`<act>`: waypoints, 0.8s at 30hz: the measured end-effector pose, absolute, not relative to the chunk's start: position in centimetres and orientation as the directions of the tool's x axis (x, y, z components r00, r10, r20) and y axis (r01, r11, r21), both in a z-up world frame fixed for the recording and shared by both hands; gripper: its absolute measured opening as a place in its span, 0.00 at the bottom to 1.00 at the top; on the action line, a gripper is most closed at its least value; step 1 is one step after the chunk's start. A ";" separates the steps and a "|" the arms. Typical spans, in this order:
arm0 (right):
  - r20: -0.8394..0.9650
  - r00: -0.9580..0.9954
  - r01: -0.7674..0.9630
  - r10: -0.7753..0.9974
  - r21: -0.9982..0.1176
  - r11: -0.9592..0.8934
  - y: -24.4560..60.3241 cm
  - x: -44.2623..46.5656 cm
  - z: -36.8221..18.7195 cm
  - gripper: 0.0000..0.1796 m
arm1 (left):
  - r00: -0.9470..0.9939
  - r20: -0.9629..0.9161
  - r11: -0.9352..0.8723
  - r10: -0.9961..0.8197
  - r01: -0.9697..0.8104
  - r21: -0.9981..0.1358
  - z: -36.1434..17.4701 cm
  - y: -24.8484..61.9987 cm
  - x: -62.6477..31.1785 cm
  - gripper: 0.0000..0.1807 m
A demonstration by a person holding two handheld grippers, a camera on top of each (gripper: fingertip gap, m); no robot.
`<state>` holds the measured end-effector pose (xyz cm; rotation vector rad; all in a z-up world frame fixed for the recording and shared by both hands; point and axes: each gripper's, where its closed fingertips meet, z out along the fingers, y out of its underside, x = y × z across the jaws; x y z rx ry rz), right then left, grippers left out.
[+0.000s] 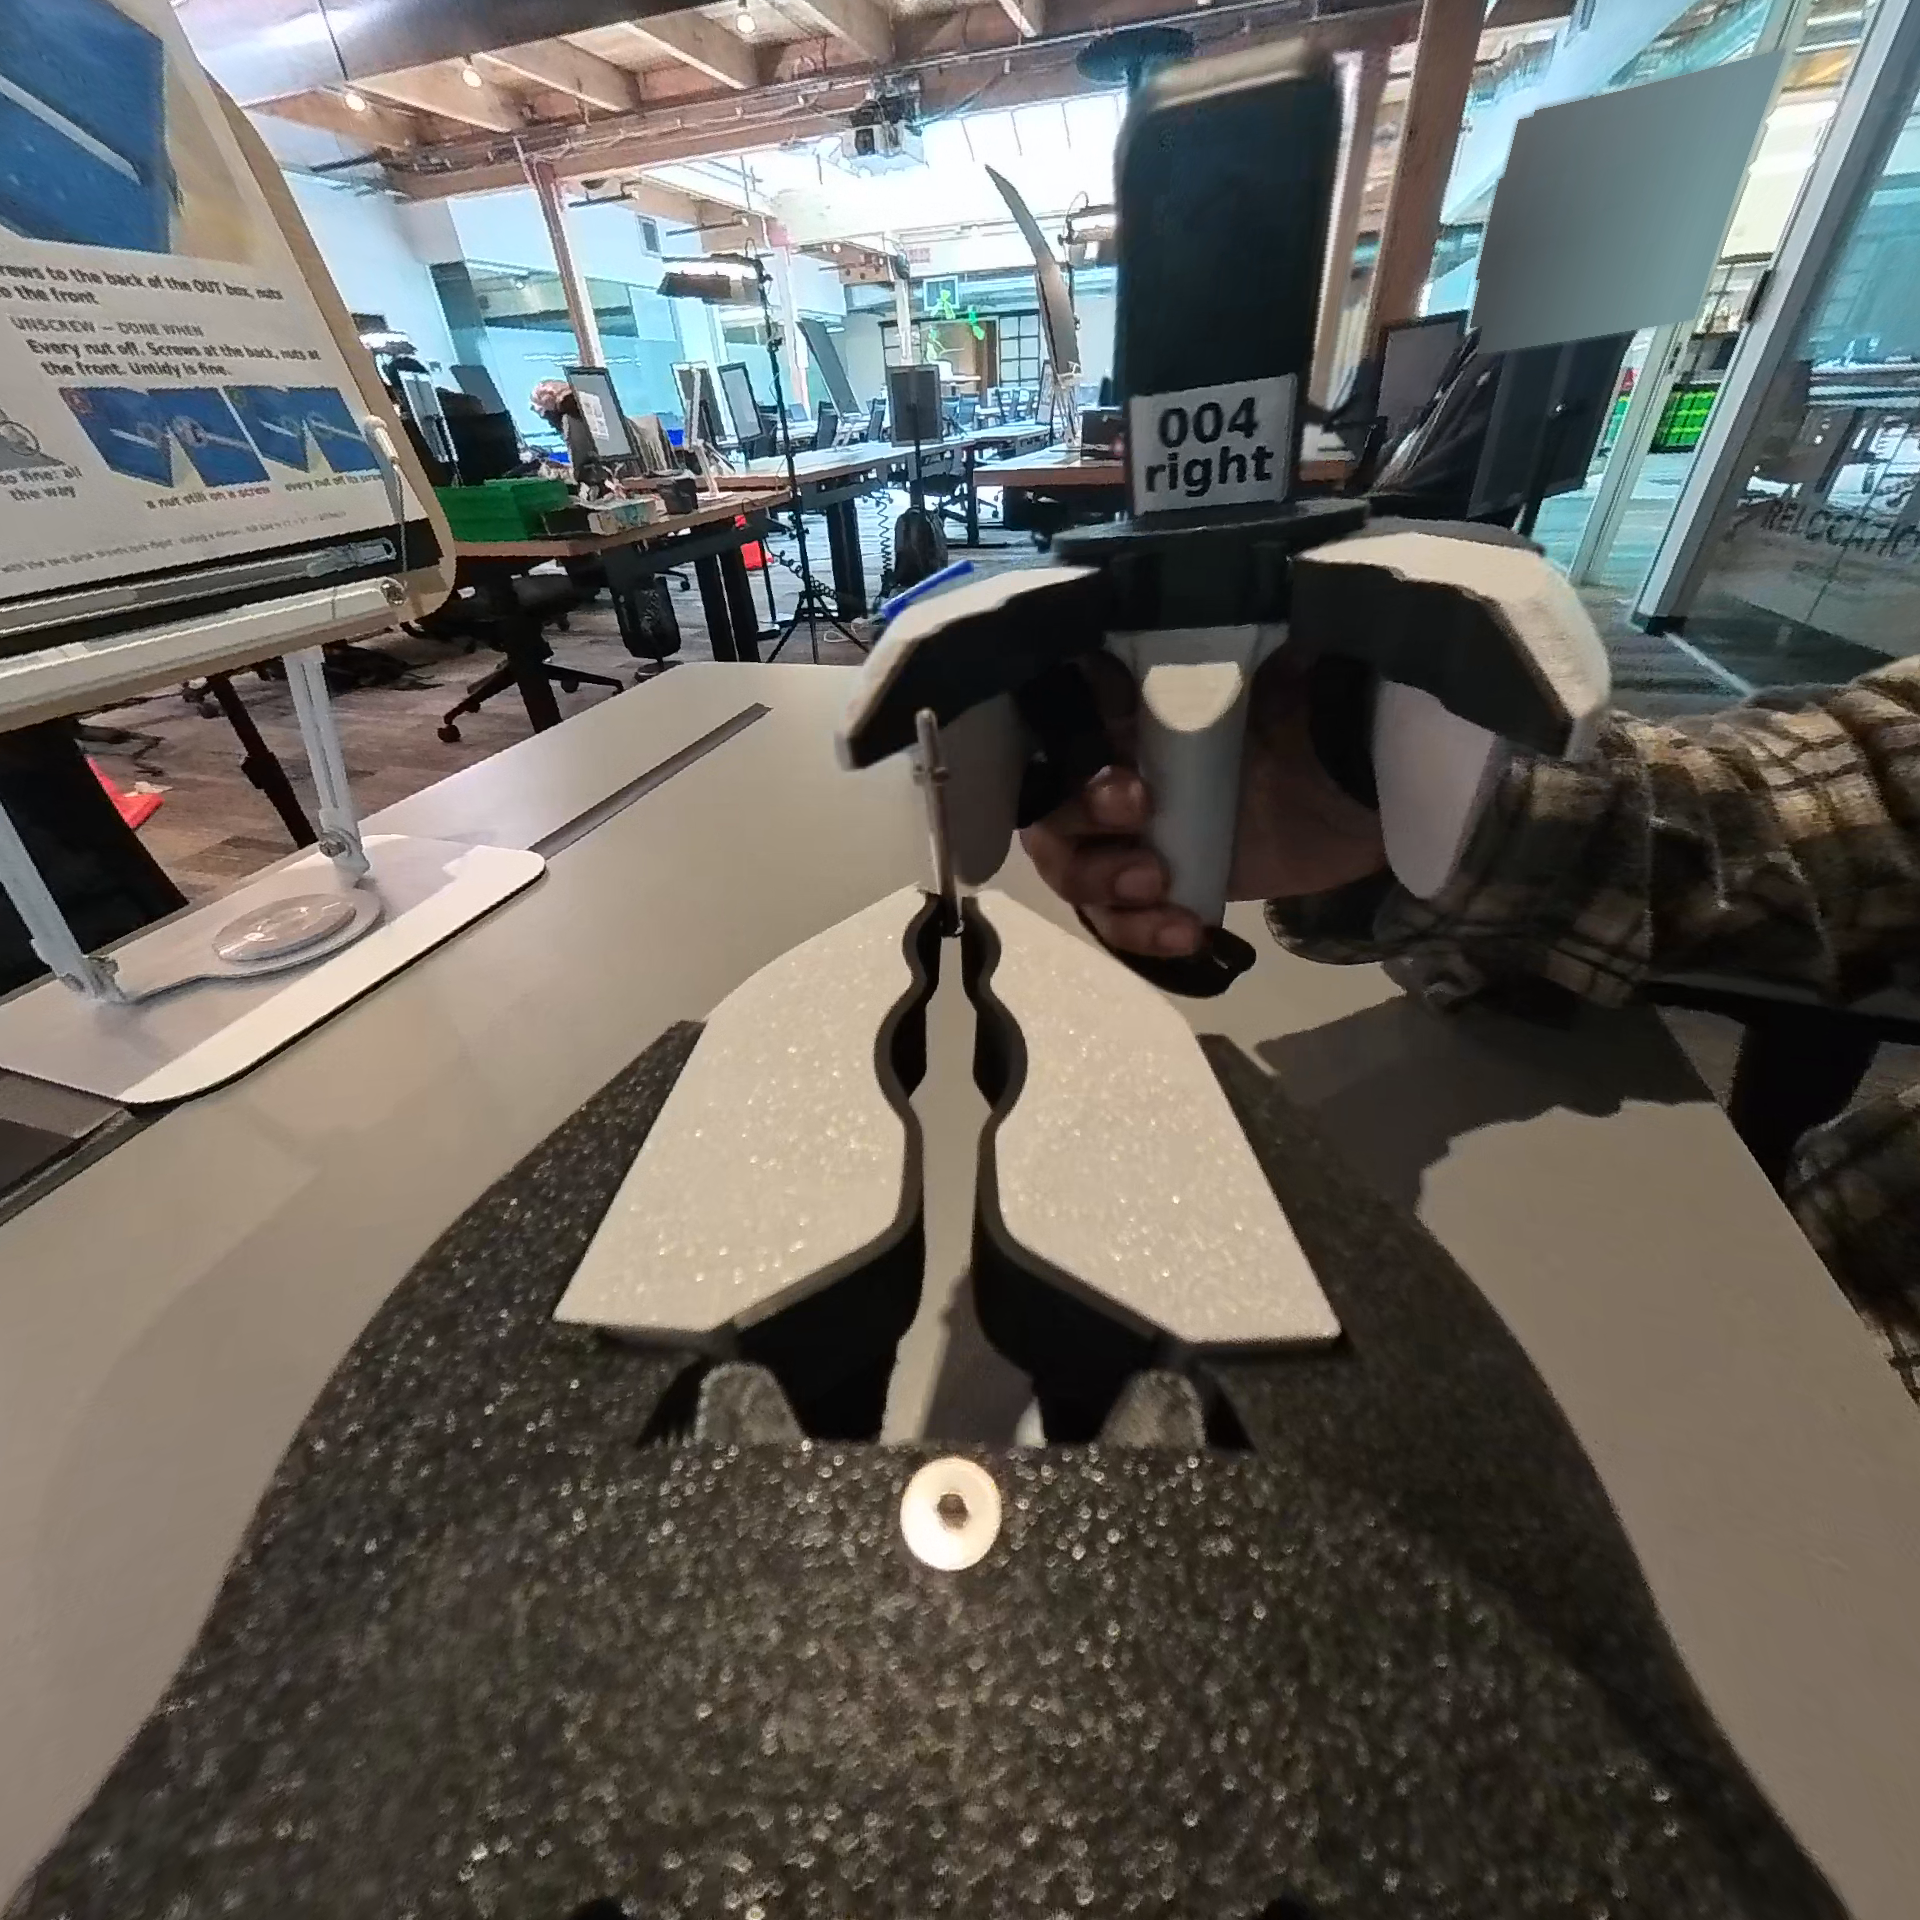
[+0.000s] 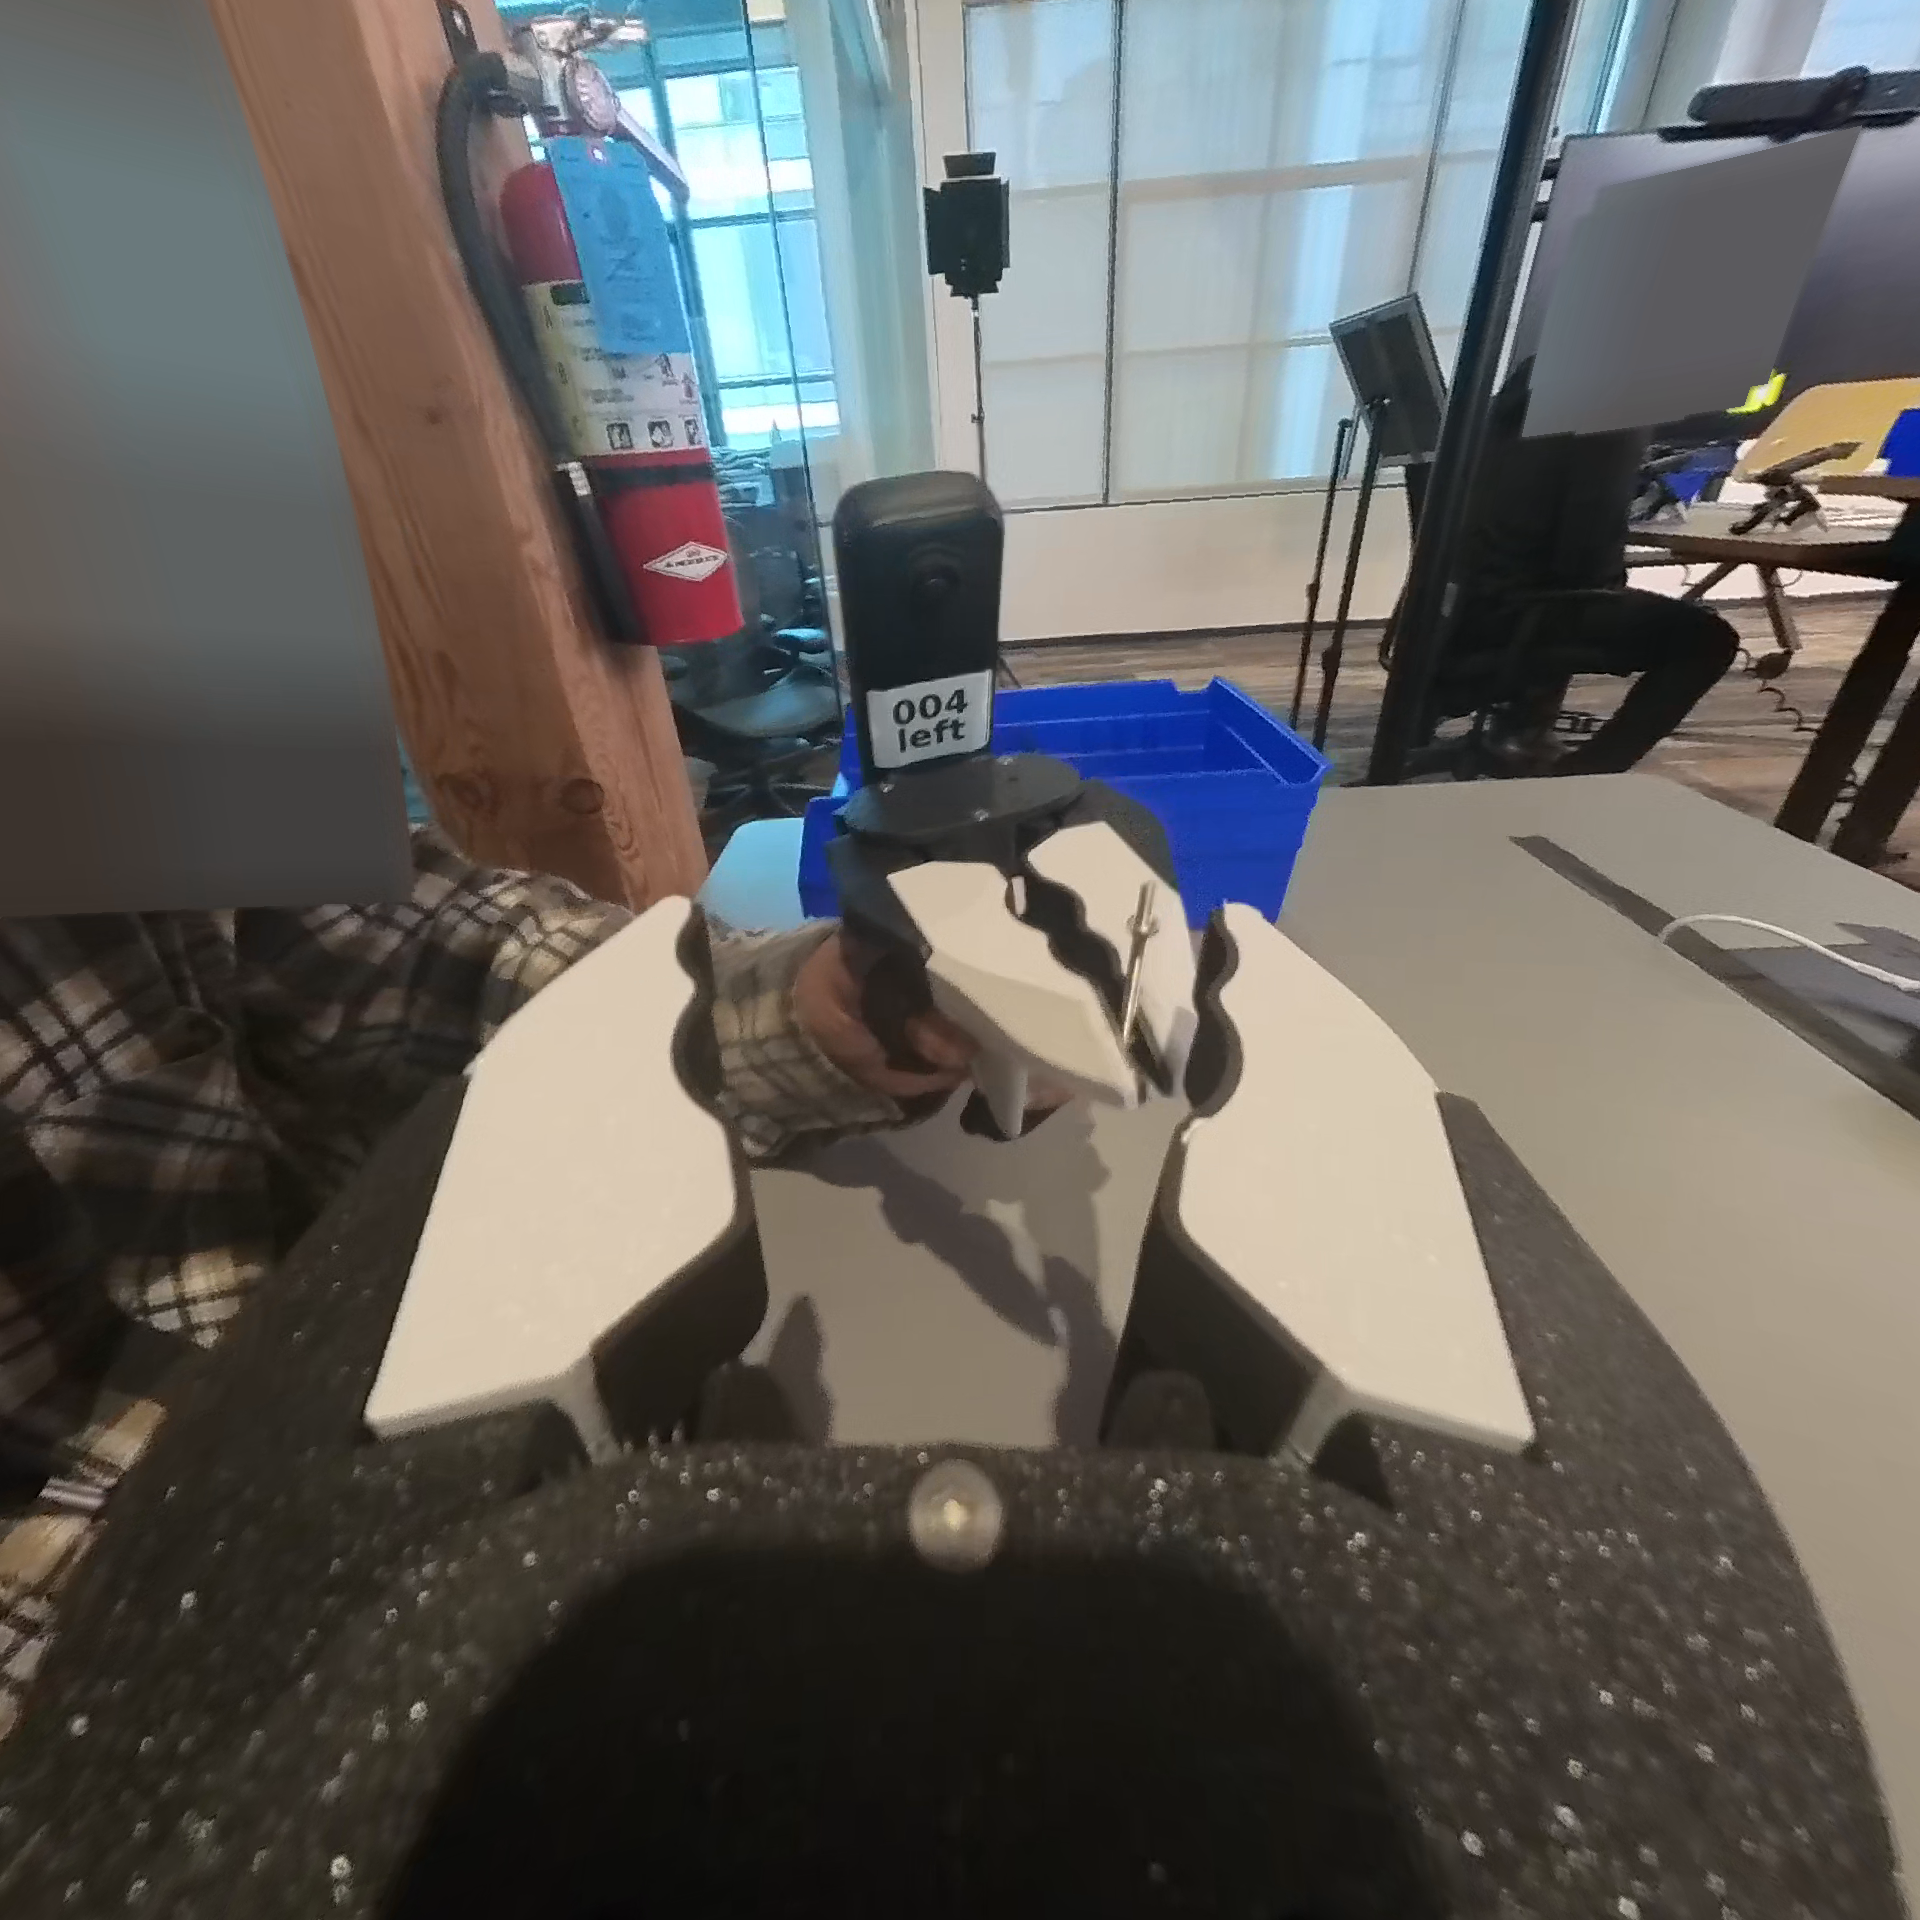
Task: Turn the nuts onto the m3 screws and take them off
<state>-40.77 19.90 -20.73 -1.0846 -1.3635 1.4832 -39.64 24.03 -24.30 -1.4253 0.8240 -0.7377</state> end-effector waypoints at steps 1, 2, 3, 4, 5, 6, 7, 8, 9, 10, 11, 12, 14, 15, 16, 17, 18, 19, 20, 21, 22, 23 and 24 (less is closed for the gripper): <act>-0.061 -0.295 -0.016 0.954 -0.997 -0.069 19.9 -41.2 -20.8 0.49 | 0.538 -0.046 0.025 -0.842 -0.046 -0.999 -24.3 24.1 -39.7 0.02; -0.062 -0.305 -0.008 0.950 -0.998 -0.068 19.8 -41.6 -20.9 0.49 | 0.538 -0.044 0.024 -0.841 -0.045 -0.999 -24.3 24.1 -39.7 0.02; -0.064 -0.317 0.001 0.946 -0.998 -0.068 19.6 -41.9 -21.0 0.49 | 0.539 -0.043 0.022 -0.841 -0.045 -0.999 -24.3 24.1 -39.8 0.02; -0.065 -0.330 0.007 0.942 -0.998 -0.067 19.2 -42.0 -21.1 0.49 | 0.540 -0.042 0.021 -0.840 -0.045 -0.999 -24.4 24.1 -39.8 0.02; -0.063 -0.333 0.010 0.941 -0.998 -0.063 19.0 -42.0 -21.2 0.50 | 0.541 -0.041 0.020 -0.840 -0.045 -0.999 -24.4 24.2 -39.8 0.02; -0.056 -0.331 0.013 0.942 -0.998 -0.055 18.9 -41.8 -21.2 0.50 | 0.542 -0.041 0.020 -0.840 -0.044 -0.999 -24.4 24.2 -39.8 0.02; -0.055 -0.325 0.013 0.944 -0.998 -0.053 18.8 -41.5 -21.3 0.50 | 0.542 -0.041 0.021 -0.840 -0.044 -0.999 -24.3 24.1 -39.8 0.02; -0.058 -0.319 0.011 0.946 -0.998 -0.058 18.8 -41.0 -21.3 0.50 | 0.541 -0.041 0.021 -0.840 -0.044 -0.999 -24.3 24.1 -39.8 0.02; -0.061 -0.312 0.009 0.948 -0.998 -0.062 18.9 -40.5 -21.3 0.50 | 0.542 -0.041 0.021 -0.840 -0.044 -0.999 -24.3 24.1 -39.8 0.02; -0.062 -0.307 0.009 0.950 -0.998 -0.062 19.0 -40.1 -21.4 0.48 | 0.543 -0.040 0.020 -0.839 -0.042 -0.999 -24.3 24.1 -39.9 0.02; -0.062 -0.293 0.007 0.954 -0.998 -0.062 19.3 -39.7 -21.4 0.48 | 0.542 -0.037 0.018 -0.839 -0.040 -0.999 -24.3 24.2 -39.9 0.02; -0.059 -0.278 0.005 0.959 -0.998 -0.060 19.6 -39.4 -21.4 0.48 | 0.542 -0.036 0.018 -0.840 -0.038 -0.999 -24.3 24.1 -39.9 0.02; -0.043 -0.244 -0.021 0.969 -0.999 -0.050 20.5 -39.3 -20.8 0.45 | 0.540 -0.039 0.021 -0.841 -0.040 -0.999 -24.2 24.1 -39.8 0.02; -0.038 -0.241 -0.040 0.970 -0.998 -0.049 20.7 -39.3 -20.3 0.43 | 0.540 -0.042 0.023 -0.841 -0.041 -0.999 -24.2 24.1 -39.8 0.02; -0.035 -0.238 -0.049 0.971 -0.998 -0.048 21.0 -39.5 -20.0 0.41 | 0.538 -0.043 0.024 -0.842 -0.042 -0.999 -24.2 24.1 -39.7 0.02; -0.030 -0.231 -0.042 0.973 -0.998 -0.041 21.3 -39.9 -20.0 0.38 | 0.537 -0.044 0.025 -0.842 -0.043 -0.999 -24.3 24.0 -39.7 0.02; -0.022 -0.227 -0.033 0.974 -0.999 -0.031 21.6 -40.3 -20.0 0.35 | 0.537 -0.044 0.025 -0.842 -0.044 -0.999 -24.3 24.0 -39.7 0.02; -0.021 -0.230 -0.030 0.973 -0.999 -0.029 21.7 -40.6 -20.0 0.32 | 0.537 -0.046 0.026 -0.842 -0.045 -0.999 -24.3 24.1 -39.7 0.01; -0.028 -0.232 -0.028 0.972 -0.999 -0.036 21.9 -40.9 -20.0 0.30 | 0.537 -0.046 0.026 -0.842 -0.045 -0.999 -24.3 24.1 -39.7 0.01; -0.035 -0.230 -0.022 0.973 -0.999 -0.042 22.2 -41.2 -20.1 0.27 | 0.537 -0.047 0.027 -0.842 -0.045 -0.999 -24.3 24.1 -39.7 0.01; -0.036 -0.227 -0.016 0.973 -0.999 -0.041 22.4 -41.4 -20.1 0.24 | 0.537 -0.047 0.027 -0.842 -0.045 -0.999 -24.3 24.1 -39.8 0.02; -0.036 -0.224 -0.013 0.974 -0.999 -0.040 22.6 -41.5 -20.1 0.22 | 0.537 -0.047 0.027 -0.842 -0.046 -0.999 -24.3 24.1 -39.8 0.02; -0.039 -0.222 -0.011 0.974 -0.999 -0.042 22.7 -41.6 -20.2 0.21 | 0.537 -0.047 0.027 -0.842 -0.046 -0.999 -24.3 24.1 -39.8 0.02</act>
